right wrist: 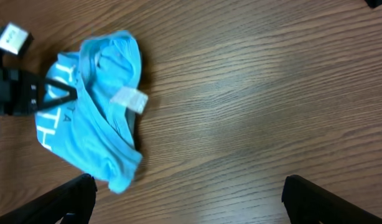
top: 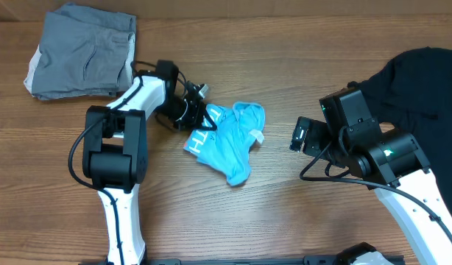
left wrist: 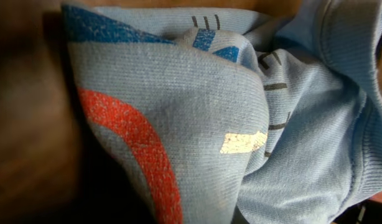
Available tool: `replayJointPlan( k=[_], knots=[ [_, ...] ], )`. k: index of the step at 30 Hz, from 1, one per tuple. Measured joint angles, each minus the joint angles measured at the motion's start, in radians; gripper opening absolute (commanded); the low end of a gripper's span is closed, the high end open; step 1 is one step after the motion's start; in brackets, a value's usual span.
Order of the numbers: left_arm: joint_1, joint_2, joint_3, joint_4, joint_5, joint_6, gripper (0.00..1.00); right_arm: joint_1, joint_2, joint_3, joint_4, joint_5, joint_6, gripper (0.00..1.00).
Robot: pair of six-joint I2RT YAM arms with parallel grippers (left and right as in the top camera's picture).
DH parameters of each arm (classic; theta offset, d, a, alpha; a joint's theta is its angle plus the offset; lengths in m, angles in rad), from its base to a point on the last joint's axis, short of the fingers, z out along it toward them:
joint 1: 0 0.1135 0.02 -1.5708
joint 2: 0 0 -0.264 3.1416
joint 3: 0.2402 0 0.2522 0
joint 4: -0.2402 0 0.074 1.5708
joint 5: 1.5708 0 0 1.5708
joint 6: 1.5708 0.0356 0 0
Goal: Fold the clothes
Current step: 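Carry the light-blue bundle with the left gripper onto the grey shorts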
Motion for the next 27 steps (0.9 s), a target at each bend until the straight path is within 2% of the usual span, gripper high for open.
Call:
replayJointPlan(
  k=[10,27],
  knots=[
    [0.042,0.021,0.305,0.032,-0.286,-0.072,0.04,0.000,0.000,0.000,0.000,0.000,0.000,1.00],
    [0.158,0.025,0.665,-0.061,-0.484,0.016,0.04,0.000,0.000,0.000,0.000,0.000,0.000,1.00]
  ],
)
